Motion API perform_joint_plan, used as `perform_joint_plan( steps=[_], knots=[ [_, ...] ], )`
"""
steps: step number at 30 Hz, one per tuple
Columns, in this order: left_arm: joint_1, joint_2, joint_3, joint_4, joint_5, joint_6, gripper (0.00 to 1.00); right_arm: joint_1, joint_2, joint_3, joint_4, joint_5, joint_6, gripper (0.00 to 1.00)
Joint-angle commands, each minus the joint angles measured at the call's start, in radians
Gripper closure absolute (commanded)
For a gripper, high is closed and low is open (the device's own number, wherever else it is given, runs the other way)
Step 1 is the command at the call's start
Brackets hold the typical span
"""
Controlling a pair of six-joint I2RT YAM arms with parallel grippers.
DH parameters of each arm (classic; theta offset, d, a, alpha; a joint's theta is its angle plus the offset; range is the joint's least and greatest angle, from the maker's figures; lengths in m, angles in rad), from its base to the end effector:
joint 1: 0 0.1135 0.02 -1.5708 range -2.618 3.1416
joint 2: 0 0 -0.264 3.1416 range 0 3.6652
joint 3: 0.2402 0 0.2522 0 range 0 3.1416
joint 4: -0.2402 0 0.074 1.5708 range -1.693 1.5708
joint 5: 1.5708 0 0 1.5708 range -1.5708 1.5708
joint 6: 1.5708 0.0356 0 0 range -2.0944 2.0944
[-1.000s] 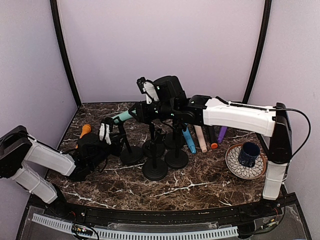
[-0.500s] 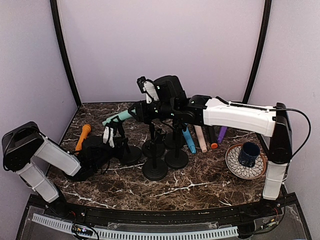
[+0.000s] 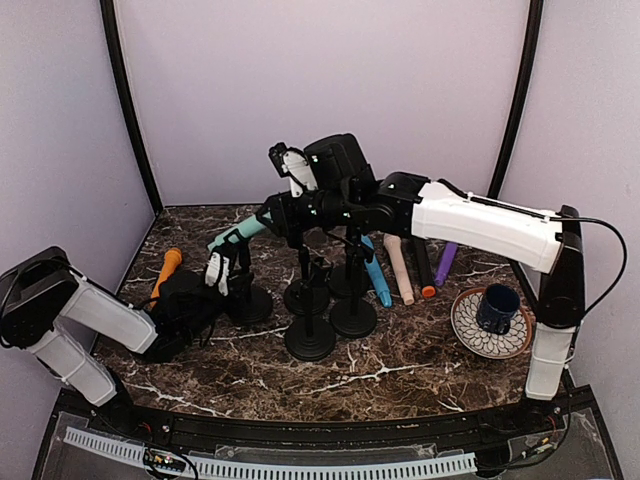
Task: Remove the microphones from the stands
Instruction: Pass from the right arm to the left
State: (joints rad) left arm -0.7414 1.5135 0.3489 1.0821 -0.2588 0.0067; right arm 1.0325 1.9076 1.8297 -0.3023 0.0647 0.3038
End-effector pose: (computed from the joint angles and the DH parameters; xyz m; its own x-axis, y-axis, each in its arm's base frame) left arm 0.2015 -0.1721 0.1668 -0.0577 0.0616 -0.9964 0.4651 0.8848 0.0278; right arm 0.2367 0.3919 0.3628 -0.4286 -0.1356 -0.8932 -0.7313 0.6327 0.2549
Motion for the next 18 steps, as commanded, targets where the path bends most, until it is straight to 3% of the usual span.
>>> perform_joint_plan(
  steps=[1, 12, 18],
  knots=[
    [-0.034, -0.043, -0.025, -0.059, 0.034, 0.125, 1.0, 0.004, -0.037, 0.102, 0.072, 0.047, -0.056, 0.54],
    [-0.079, -0.151, -0.06, -0.125, 0.056, -0.013, 1.0, 0.004, -0.002, 0.043, 0.221, 0.029, 0.008, 0.32],
    [-0.079, -0.184, -0.066, -0.16, -0.006, -0.212, 1.0, 0.001, -0.048, -0.016, 0.276, 0.02, 0.006, 0.09]
  ],
)
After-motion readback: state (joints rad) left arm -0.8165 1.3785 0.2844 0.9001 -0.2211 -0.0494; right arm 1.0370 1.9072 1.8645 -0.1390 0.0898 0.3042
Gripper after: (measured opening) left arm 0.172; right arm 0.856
